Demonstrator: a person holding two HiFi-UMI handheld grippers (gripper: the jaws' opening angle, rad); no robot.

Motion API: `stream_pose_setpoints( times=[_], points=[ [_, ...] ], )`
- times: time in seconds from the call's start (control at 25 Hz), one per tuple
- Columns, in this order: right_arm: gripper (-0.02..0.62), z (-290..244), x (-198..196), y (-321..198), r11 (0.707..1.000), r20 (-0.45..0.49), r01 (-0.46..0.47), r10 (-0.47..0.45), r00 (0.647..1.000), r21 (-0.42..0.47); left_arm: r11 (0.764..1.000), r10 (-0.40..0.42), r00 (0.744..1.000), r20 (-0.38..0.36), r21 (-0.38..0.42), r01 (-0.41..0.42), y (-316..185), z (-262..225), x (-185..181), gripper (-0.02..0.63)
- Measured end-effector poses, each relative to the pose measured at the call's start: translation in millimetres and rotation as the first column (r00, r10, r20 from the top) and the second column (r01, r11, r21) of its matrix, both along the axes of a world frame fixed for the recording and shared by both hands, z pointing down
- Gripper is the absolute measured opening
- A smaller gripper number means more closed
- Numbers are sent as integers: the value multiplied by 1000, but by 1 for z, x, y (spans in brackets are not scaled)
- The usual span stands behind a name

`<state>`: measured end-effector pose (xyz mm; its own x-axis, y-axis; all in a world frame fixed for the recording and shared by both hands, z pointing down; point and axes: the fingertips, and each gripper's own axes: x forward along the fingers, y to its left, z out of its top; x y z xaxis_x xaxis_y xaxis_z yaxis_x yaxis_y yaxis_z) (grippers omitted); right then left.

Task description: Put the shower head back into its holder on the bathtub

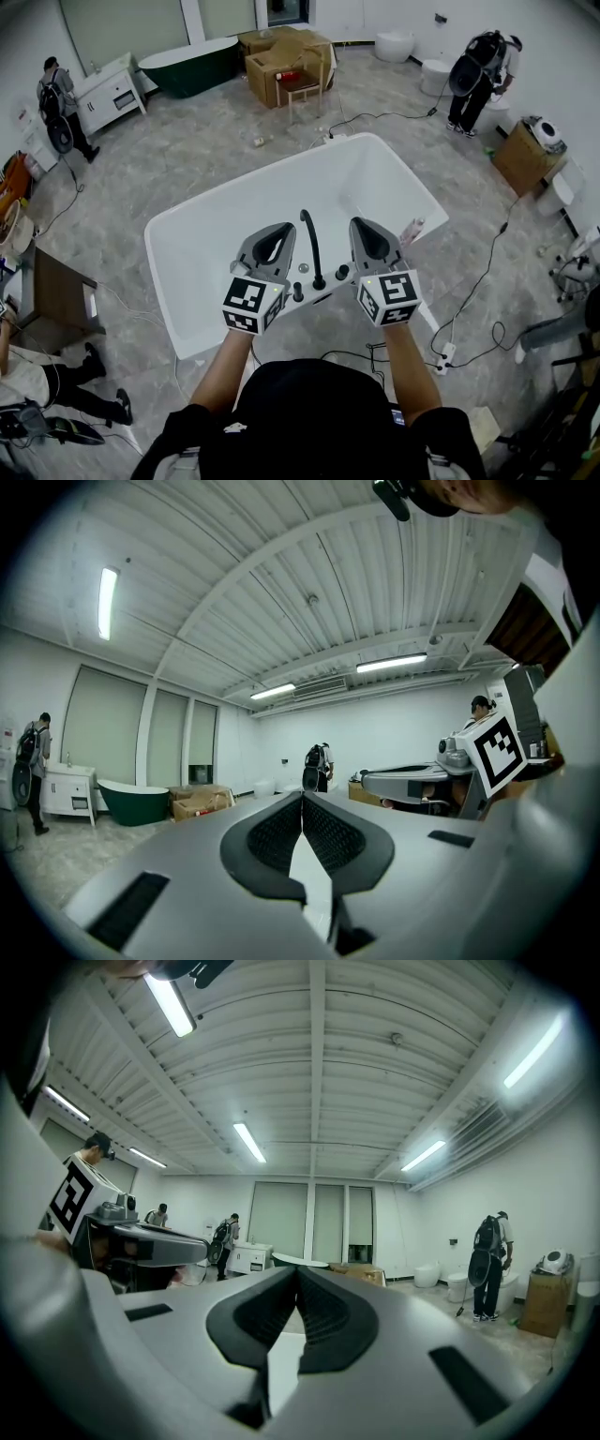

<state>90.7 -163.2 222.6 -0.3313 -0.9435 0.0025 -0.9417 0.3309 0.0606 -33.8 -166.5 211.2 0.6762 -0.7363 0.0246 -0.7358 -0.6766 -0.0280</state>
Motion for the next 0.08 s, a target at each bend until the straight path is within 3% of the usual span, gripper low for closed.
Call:
stream_pose_setpoints(
  times=[0.08],
  points=[
    [17, 2, -2, 0, 1000, 1, 1, -1, 1000, -1, 1000, -6, 1000, 5, 4, 6, 1, 1, -3, 18]
  ],
)
